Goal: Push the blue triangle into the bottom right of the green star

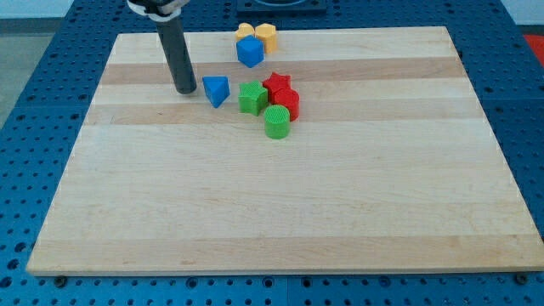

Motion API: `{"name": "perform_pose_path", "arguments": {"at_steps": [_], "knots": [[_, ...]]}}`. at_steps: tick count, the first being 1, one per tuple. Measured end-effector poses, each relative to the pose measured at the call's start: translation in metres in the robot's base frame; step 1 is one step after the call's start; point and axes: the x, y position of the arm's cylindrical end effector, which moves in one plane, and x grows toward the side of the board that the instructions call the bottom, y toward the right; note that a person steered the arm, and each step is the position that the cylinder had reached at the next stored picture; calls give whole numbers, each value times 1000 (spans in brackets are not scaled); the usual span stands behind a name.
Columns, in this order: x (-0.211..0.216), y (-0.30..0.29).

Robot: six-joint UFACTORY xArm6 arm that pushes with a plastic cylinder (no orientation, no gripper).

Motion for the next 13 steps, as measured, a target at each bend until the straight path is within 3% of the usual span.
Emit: {"name": "perform_pose_path", "arguments": {"at_steps": [1, 3, 4, 7, 8, 9, 10, 12, 13], "knots": [[28, 13], [-33, -7], [-39, 18], [34, 41], [33, 37], [26, -9], [47, -28], [58, 67], [64, 61]]}}
